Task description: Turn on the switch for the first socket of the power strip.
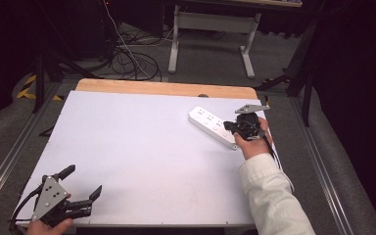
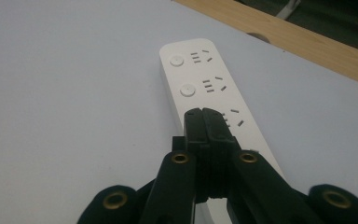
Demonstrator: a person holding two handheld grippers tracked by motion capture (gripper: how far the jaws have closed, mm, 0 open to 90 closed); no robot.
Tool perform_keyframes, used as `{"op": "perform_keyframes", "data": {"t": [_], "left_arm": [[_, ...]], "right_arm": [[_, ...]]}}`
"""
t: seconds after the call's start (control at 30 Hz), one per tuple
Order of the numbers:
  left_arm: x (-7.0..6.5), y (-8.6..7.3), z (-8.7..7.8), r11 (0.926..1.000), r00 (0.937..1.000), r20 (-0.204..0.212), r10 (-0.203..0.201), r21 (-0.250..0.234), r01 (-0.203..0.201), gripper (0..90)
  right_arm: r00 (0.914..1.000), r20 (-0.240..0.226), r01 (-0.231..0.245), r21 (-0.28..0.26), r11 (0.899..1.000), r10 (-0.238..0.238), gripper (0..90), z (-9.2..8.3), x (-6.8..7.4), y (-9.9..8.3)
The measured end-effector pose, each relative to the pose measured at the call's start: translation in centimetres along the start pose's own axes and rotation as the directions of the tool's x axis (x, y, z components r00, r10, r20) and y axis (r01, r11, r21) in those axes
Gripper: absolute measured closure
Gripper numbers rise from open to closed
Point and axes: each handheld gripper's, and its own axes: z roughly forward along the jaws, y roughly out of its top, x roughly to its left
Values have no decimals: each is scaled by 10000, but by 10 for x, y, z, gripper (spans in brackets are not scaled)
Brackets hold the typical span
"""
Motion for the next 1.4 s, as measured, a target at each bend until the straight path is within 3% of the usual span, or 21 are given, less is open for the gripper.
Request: {"op": "perform_keyframes", "data": {"t": [0.67, 1.4], "left_arm": [[0, 0, 0, 10000, 10000, -15, -3, 32, 3, 48], [0, 0, 0, 10000, 10000, -43, -4, 80, 4, 48]], "right_arm": [[9990, 386, -263, 1134, 9932, 221, 900, 25, -12, -8], [9990, 422, -242, 1873, 9820, 166, 900, 41, -12, -12]]}}
